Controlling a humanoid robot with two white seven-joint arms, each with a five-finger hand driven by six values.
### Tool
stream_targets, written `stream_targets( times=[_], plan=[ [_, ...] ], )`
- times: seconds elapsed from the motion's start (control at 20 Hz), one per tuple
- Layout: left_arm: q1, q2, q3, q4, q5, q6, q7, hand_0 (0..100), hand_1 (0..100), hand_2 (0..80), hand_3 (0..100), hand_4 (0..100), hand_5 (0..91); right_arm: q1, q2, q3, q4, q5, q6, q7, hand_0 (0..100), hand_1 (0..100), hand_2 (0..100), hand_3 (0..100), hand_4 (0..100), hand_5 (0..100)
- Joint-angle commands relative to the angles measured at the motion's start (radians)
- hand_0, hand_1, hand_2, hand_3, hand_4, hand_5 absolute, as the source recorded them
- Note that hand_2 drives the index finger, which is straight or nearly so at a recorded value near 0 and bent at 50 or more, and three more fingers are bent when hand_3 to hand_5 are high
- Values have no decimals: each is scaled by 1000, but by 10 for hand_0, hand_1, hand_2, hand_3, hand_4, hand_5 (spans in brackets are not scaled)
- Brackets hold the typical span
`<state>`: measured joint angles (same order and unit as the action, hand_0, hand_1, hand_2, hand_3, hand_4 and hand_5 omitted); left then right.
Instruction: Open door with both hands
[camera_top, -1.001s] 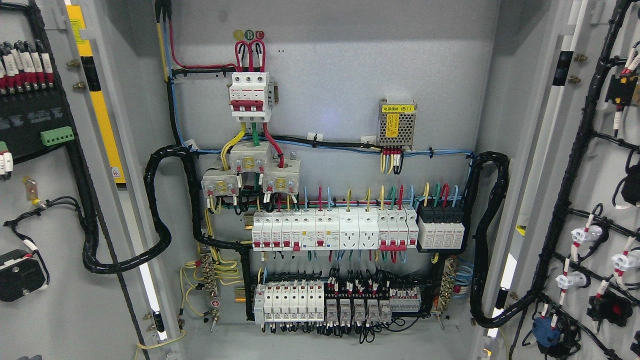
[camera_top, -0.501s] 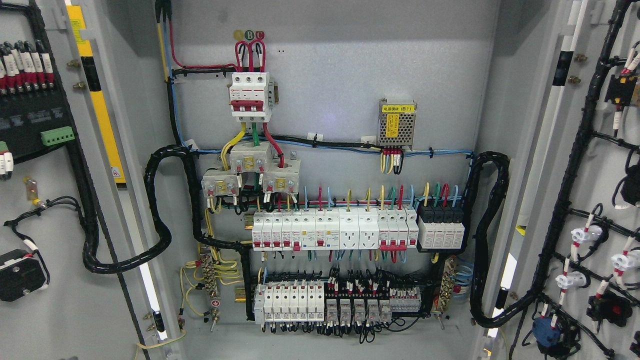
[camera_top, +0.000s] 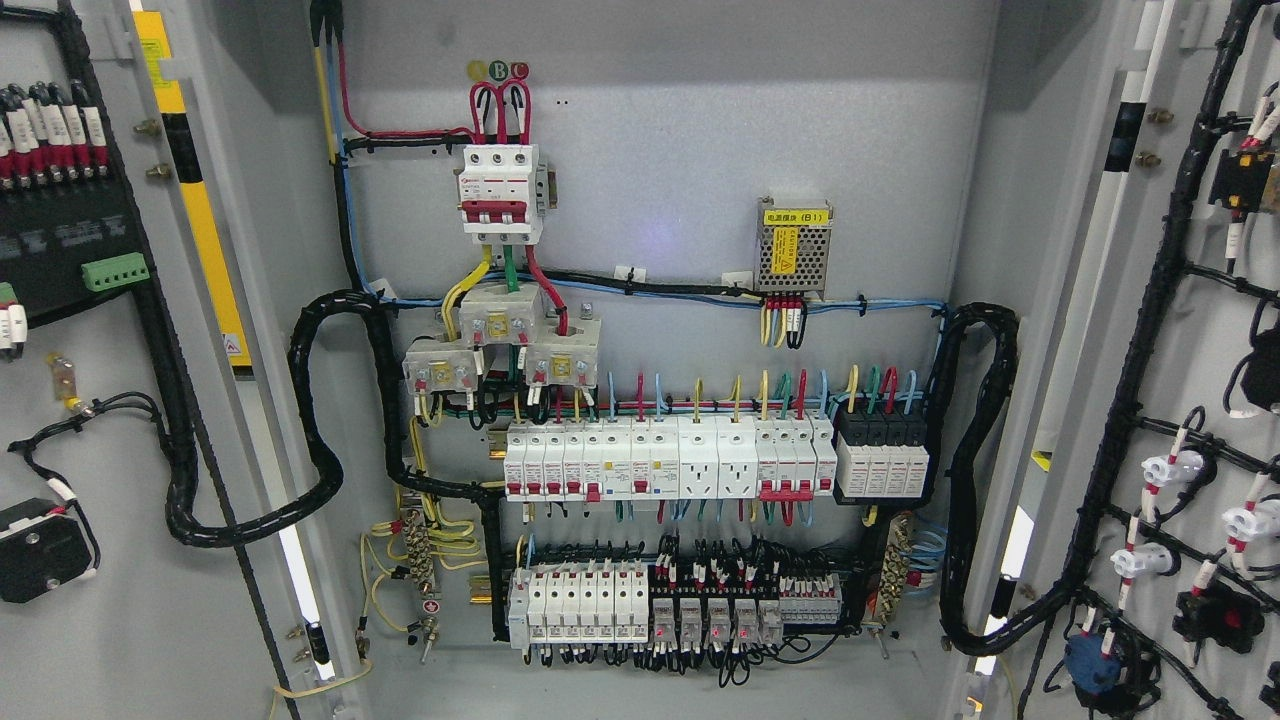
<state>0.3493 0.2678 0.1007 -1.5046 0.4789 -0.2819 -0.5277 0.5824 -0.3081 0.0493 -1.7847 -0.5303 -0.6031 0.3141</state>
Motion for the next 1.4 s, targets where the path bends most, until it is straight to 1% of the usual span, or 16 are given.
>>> stream_targets(
  times=[0.0,0.15,0.35,0.4,0.5,0.65,0.7,0.8,0.9,1.05,1.1,1.15,1.2,1.25,1.3,1.35],
  plan=[
    [-61,-139,-153,566,-49,1,27,0,0,0,0,0,0,-33,36,181,505,85,-1,10,213,88,0,0,0,0],
    [-139,-163,-161,830,-55,0,83,0,0,0,0,0,0,-70,78,181,697,131,-3,10,212,89,0,0,0,0],
    [-240,-194,-164,1133,-59,3,89,0,0,0,0,0,0,-140,130,173,951,177,-1,-1,212,90,0,0,0,0],
    [-260,-208,-167,1202,-72,4,100,0,0,0,0,0,0,-154,141,172,1003,182,-3,0,212,91,0,0,0,0],
    [-295,-242,-187,1337,-156,1,150,0,0,0,0,0,0,-161,144,176,1062,185,0,6,213,90,0,0,0,0],
    [-296,-286,-190,1400,-242,1,210,0,0,0,0,0,0,-174,145,181,1158,203,29,-3,212,91,0,0,0,0],
    [-296,-291,-190,1406,-256,3,239,0,0,0,0,0,0,-193,150,175,1198,237,66,-10,212,91,0,0,0,0],
    [-293,-292,-191,1413,-266,12,285,0,0,0,0,0,0,-222,162,168,1269,283,139,-47,212,91,0,0,0,0],
    [-291,-294,-196,1461,-293,20,296,0,0,0,0,0,0,-237,162,172,1317,293,204,-82,212,91,0,0,0,0],
    [-291,-294,-213,1509,-365,24,299,0,0,0,0,0,0,-256,162,175,1350,357,317,-122,212,90,0,0,0,0],
    [-291,-294,-213,1512,-381,30,301,0,0,0,0,0,0,-265,164,170,1357,395,356,-151,212,90,0,0,0,0],
    [-291,-294,-214,1517,-384,46,317,0,0,0,0,0,0,-269,164,170,1358,423,387,-182,212,89,0,0,0,0],
    [-291,-294,-214,1521,-384,65,348,0,0,0,0,0,0,-274,164,170,1357,449,419,-210,212,89,0,0,0,0],
    [-291,-294,-214,1525,-384,85,394,0,0,0,0,0,0,-285,164,170,1358,467,446,-226,213,89,0,0,0,0],
    [-289,-294,-214,1525,-384,96,435,0,0,0,0,0,0,-294,164,170,1358,473,472,-228,213,89,0,0,0,0],
    [-289,-294,-216,1525,-385,98,454,0,0,0,0,0,0,-300,164,170,1358,474,509,-227,212,88,0,0,0,0]
  ],
)
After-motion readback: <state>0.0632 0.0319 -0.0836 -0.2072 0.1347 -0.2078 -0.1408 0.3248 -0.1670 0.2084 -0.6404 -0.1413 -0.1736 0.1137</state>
